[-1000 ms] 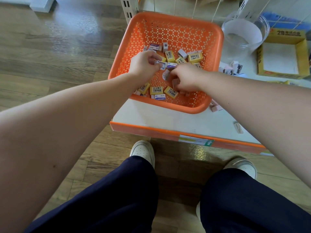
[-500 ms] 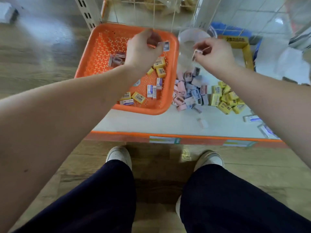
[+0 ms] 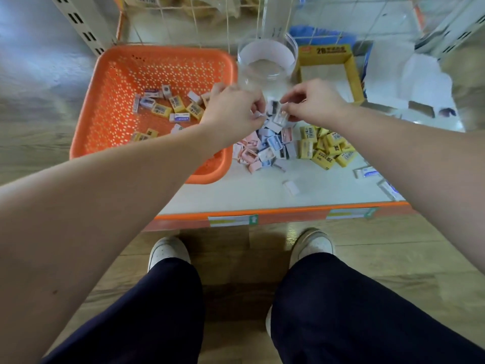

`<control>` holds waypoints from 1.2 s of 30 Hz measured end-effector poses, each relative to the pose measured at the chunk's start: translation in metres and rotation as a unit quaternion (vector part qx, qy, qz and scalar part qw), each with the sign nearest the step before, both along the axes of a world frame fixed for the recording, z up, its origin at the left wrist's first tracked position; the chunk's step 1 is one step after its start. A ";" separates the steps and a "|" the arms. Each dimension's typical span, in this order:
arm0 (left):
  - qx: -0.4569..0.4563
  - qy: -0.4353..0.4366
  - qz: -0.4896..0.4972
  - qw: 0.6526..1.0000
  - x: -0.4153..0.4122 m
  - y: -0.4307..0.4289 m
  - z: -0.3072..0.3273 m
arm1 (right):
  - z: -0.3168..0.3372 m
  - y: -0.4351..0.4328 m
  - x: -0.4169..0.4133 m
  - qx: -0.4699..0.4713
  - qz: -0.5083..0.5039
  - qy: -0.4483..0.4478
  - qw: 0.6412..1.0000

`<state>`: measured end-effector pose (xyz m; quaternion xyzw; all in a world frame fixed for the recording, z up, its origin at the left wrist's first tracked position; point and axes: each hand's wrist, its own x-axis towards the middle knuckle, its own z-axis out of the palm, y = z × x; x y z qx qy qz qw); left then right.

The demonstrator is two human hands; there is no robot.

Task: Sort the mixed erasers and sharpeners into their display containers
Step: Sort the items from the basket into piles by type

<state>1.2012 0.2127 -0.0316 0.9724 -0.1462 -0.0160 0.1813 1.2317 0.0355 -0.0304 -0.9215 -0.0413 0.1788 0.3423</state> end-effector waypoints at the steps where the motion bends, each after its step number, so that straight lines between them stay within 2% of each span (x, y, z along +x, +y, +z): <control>1: 0.021 0.001 -0.011 1.000 -0.001 0.000 -0.001 | 0.000 -0.001 0.000 0.007 0.001 0.005 1.000; 6: 0.065 0.030 -0.051 0.996 -0.002 -0.003 -0.003 | 0.005 -0.002 -0.007 0.066 0.013 0.071 0.995; 11: 0.071 0.019 -0.048 0.996 -0.002 -0.003 -0.001 | 0.007 0.001 -0.011 0.062 0.026 0.087 0.994; 14: 0.033 -0.020 -0.013 0.999 -0.001 0.001 -0.001 | 0.007 0.001 -0.009 0.083 0.014 0.085 0.993; 18: -0.090 -0.068 0.078 0.991 0.001 0.015 0.003 | 0.009 0.006 -0.006 0.143 -0.009 0.097 0.985; 21: -0.144 -0.066 0.142 0.977 0.002 0.033 0.005 | 0.010 0.016 -0.004 0.131 -0.005 0.070 0.989; 24: -0.150 -0.053 0.190 0.969 0.001 0.057 0.002 | 0.009 0.028 -0.002 0.118 -0.012 0.022 0.993; 30: -0.064 0.028 0.276 0.959 -0.006 0.105 -0.006 | 0.018 0.067 -0.001 0.073 -0.008 -0.135 0.988; 33: -0.014 0.075 0.316 0.946 -0.011 0.126 -0.010 | 0.022 0.096 -0.001 0.078 0.012 -0.167 0.983; 36: -0.012 0.101 0.331 0.938 -0.015 0.143 -0.013 | 0.021 0.124 0.000 0.077 0.041 -0.188 0.978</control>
